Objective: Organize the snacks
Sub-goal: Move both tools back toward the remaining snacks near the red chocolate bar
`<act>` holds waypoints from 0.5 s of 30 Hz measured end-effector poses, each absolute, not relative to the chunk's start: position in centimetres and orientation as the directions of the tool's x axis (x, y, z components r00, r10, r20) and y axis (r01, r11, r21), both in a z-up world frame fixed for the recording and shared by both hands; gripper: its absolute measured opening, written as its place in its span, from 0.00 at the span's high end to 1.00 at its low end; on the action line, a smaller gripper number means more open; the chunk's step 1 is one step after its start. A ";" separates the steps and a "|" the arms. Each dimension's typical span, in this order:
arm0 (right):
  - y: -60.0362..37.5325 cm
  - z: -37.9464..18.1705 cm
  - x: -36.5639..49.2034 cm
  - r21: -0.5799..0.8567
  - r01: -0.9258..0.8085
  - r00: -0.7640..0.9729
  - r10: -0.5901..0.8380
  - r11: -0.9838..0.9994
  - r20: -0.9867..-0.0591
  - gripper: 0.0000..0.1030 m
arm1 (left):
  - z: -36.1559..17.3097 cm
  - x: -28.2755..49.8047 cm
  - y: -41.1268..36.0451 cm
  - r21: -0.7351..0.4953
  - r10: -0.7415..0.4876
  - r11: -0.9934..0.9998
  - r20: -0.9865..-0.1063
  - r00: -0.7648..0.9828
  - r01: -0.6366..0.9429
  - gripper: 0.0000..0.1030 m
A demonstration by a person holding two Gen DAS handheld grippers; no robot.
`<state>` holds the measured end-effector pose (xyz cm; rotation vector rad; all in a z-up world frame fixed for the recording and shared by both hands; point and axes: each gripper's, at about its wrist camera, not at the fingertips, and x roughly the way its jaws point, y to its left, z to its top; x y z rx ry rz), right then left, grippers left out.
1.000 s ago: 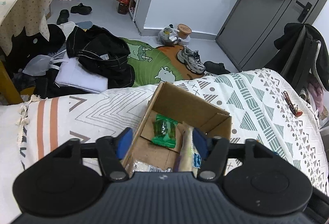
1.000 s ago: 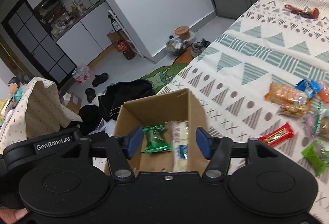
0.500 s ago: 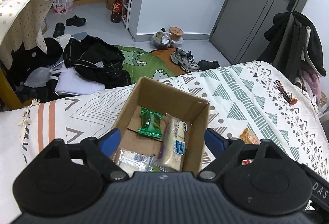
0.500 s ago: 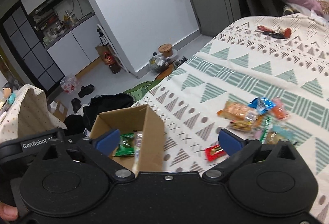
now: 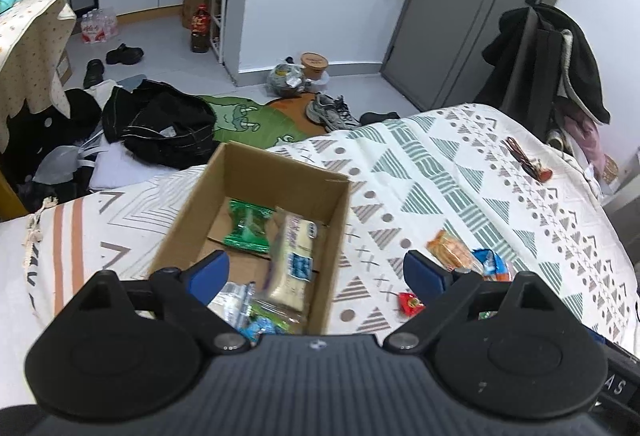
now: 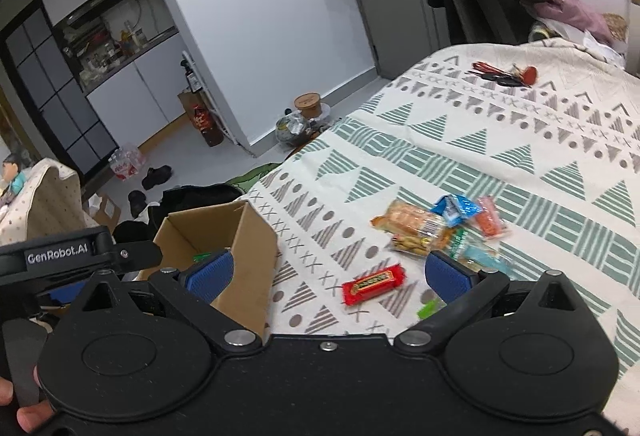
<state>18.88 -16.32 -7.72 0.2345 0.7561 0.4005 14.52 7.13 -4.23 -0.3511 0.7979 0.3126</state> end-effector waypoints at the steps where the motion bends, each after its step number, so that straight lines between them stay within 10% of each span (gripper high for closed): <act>1: -16.7 -7.7 18.8 0.351 -0.262 0.660 0.433 0.899 -0.614 0.00 | -4.2 14.5 6.8 -0.187 0.138 0.899 -0.740 0.659 -0.397 0.09; 15: -21.4 -7.6 18.4 0.311 -0.262 0.684 0.403 0.914 -0.608 0.00 | -4.6 14.9 2.5 -0.188 0.103 0.917 -0.740 0.665 -0.352 0.09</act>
